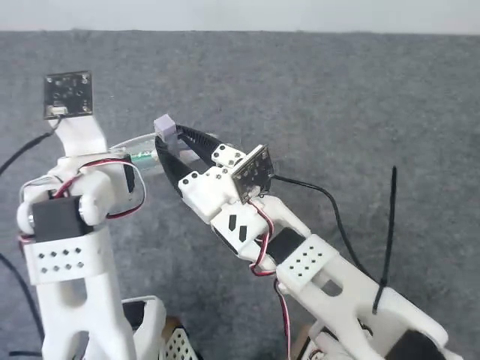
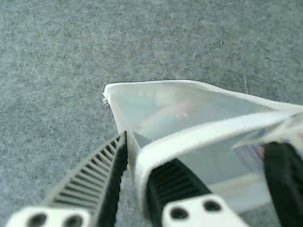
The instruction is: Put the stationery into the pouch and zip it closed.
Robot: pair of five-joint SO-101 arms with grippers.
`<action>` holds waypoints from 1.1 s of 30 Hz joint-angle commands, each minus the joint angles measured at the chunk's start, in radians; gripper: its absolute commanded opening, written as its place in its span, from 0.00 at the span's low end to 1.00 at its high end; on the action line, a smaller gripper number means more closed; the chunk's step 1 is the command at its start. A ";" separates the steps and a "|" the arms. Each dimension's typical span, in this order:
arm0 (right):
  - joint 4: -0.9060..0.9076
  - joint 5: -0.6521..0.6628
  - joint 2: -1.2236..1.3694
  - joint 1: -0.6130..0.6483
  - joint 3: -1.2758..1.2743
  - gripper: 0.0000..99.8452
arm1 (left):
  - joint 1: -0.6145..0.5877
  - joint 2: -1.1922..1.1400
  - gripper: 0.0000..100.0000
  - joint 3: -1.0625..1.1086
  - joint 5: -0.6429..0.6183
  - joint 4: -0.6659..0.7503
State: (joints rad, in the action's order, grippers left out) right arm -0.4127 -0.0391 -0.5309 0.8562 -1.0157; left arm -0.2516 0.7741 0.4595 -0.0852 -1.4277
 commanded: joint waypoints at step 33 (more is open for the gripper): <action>0.088 0.203 -0.150 0.019 -0.080 0.10 | 0.005 0.038 0.01 -0.031 0.015 0.023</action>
State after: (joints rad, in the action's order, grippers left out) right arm -0.4127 0.1542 -0.6030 0.8638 -1.1078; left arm -0.2486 0.7741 0.4595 -0.0806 -1.4277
